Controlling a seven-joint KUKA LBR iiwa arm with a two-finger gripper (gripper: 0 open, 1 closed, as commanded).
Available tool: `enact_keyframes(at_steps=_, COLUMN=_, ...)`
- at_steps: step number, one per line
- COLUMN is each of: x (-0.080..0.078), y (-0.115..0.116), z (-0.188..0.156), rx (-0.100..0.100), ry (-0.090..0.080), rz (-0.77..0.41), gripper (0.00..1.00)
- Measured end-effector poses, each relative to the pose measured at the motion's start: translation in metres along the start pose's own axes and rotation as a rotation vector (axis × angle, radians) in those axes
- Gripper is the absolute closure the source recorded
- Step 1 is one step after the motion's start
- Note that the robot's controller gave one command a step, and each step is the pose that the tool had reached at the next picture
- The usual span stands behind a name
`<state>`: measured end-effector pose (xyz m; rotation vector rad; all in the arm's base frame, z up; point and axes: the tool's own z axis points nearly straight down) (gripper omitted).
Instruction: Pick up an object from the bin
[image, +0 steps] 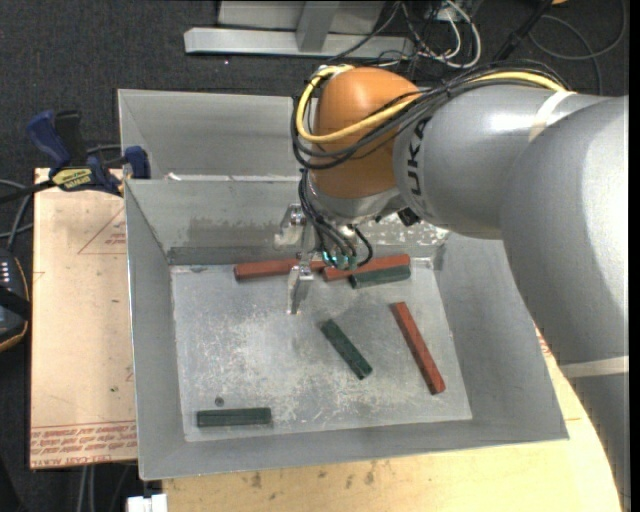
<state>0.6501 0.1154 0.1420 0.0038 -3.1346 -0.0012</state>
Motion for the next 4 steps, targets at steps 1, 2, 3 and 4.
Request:
enact_keyframes(at_steps=1, x=-0.002, y=0.000, z=-0.005, rx=-0.001, ry=-0.008, rz=0.002, gripper=0.00)
enact_keyframes(at_steps=2, x=-0.009, y=-0.006, z=0.063, rx=-0.007, ry=-0.029, rz=0.110, gripper=1.00)
enact_keyframes(at_steps=3, x=-0.009, y=-0.007, z=0.063, rx=-0.007, ry=-0.029, rz=0.110, gripper=1.00)
enact_keyframes(at_steps=4, x=0.016, y=-0.009, z=-0.063, rx=-0.001, ry=-0.010, rz=0.173, gripper=1.00)
